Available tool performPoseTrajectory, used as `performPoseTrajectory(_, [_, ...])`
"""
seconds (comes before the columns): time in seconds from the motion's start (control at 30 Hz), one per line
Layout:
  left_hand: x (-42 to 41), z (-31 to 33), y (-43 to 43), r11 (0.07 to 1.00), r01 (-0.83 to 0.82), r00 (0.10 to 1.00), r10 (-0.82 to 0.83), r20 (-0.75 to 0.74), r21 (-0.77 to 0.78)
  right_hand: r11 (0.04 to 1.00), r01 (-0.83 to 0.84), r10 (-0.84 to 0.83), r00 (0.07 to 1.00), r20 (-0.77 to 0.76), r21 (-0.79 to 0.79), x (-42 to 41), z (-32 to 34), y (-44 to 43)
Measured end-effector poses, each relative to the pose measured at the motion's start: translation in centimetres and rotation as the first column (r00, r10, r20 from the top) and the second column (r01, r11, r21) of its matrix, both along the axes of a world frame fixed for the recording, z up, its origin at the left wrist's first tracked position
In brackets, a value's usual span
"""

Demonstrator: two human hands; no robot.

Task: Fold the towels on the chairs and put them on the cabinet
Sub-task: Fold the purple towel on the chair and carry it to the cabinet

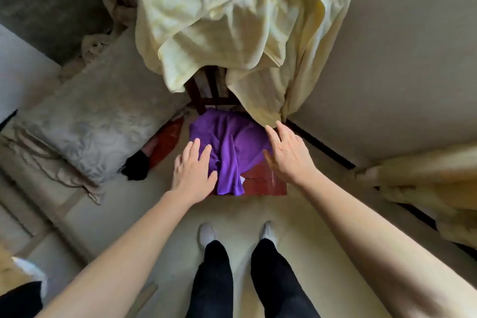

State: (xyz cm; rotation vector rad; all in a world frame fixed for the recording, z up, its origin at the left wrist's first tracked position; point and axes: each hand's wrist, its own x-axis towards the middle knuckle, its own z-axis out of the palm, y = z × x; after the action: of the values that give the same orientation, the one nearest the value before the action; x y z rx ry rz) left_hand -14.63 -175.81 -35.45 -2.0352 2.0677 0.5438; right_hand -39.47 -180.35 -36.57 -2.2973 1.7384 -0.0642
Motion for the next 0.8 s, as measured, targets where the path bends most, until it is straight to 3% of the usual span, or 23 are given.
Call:
performPoseTrajectory(0.17, [-0.1,-11.9,0.4,0.986,-0.03,0.996,0.043,-0.076,0.162,0.982,-0.017,0.014,1.0,0.017,0.19,1.5,-11.9,2.5])
performPoseTrajectory(0.37, [0.0,-25.6,3.5,0.957,-0.055,0.998,0.061,-0.012,0.286,0.87,0.012,0.014,0.999,-0.049,0.493,4.4,-24.8,8.2])
performPoseTrajectory(0.47, [0.4,-28.4,3.5,0.987,-0.069,0.995,0.079,-0.067,0.143,0.899,0.053,-0.035,0.998,-0.051,0.435,5.9,-27.9,9.3])
performPoseTrajectory(0.57, [2.0,-29.8,3.4,0.993,-0.098,0.974,0.082,-0.21,-0.071,0.975,0.063,-0.075,0.996,0.049,0.214,6.8,-29.6,9.0])
performPoseTrajectory(0.8, [5.1,-26.8,1.5,0.97,-0.196,0.954,0.156,-0.258,-0.14,0.997,0.058,-0.07,0.974,0.218,0.06,9.6,-26.3,4.1])
